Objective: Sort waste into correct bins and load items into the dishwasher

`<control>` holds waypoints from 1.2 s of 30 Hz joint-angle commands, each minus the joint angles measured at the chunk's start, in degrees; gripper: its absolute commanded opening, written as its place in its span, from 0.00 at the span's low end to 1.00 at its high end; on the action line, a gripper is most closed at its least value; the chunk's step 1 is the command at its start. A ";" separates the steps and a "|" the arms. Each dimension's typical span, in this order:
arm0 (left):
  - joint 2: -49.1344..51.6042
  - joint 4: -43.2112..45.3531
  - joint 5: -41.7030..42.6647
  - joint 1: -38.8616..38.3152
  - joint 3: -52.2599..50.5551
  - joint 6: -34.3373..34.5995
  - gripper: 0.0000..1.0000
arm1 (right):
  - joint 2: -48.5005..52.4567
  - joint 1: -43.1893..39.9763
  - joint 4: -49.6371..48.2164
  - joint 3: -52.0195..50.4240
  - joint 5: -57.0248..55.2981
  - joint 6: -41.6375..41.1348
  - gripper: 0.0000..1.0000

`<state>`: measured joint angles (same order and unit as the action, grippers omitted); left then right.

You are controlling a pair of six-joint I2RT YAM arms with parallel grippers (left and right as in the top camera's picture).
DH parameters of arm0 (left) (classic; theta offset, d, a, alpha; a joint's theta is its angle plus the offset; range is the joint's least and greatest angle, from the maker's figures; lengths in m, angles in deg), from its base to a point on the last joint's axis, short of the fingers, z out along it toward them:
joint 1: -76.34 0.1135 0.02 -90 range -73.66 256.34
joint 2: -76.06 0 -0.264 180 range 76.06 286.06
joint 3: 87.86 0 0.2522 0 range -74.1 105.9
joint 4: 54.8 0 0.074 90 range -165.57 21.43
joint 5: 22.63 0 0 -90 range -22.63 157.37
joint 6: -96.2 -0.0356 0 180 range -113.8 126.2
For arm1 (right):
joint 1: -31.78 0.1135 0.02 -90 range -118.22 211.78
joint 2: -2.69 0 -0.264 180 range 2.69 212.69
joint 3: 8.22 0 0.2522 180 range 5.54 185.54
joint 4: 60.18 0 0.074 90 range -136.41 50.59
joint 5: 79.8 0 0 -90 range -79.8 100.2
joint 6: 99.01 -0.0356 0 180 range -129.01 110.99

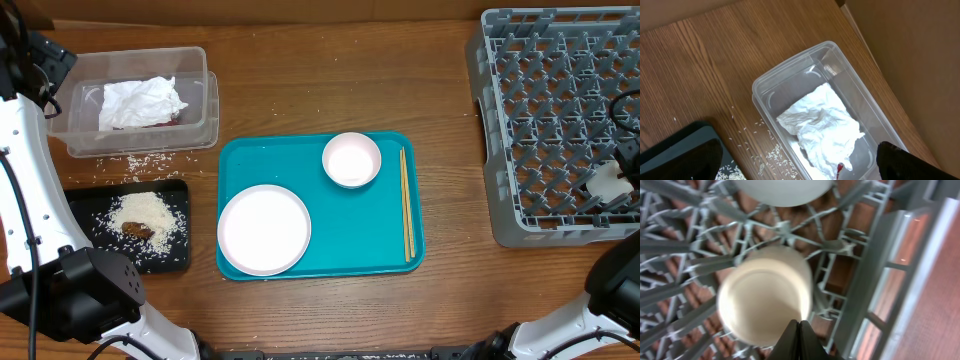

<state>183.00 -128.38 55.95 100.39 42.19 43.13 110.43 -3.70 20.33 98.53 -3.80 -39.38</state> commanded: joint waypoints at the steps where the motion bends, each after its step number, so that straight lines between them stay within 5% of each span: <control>1: 0.33 0.04 -0.76 0.31 0.22 -0.94 1.00 | -1.07 -0.55 1.55 1.33 -2.71 -2.93 0.04; 8: 0.33 0.07 -0.76 0.31 0.22 -0.94 1.00 | -6.36 -0.48 4.48 7.28 7.23 -2.03 0.04; 11: 0.33 0.04 -0.76 0.31 0.22 -0.94 1.00 | -11.15 -0.48 3.10 8.35 24.15 4.61 0.04; 13: 0.33 0.04 -0.76 0.31 0.22 -0.94 1.00 | -16.26 0.15 0.11 8.35 48.78 14.78 0.04; 16: 0.33 0.04 -0.76 0.31 0.22 -0.94 1.00 | -20.04 3.26 -0.22 8.35 58.90 19.89 0.13; 20: 0.33 0.07 -0.76 0.31 0.22 -0.94 1.00 | -21.97 11.89 1.05 8.35 55.67 24.37 0.54; 25: 0.33 0.04 -0.76 0.31 0.22 -0.94 1.00 | -20.37 27.12 1.05 6.47 44.59 24.83 0.61; 27: 0.33 0.04 -0.76 0.28 0.22 -0.94 1.00 | -18.99 32.63 0.07 5.40 41.99 24.72 0.75; 36: 0.33 0.04 -0.76 0.31 0.22 -0.94 1.00 | -6.56 56.28 -8.79 4.68 25.55 17.53 0.69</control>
<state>183.00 -128.38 55.95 100.39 42.19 43.13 99.99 46.63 13.22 103.60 31.56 -18.11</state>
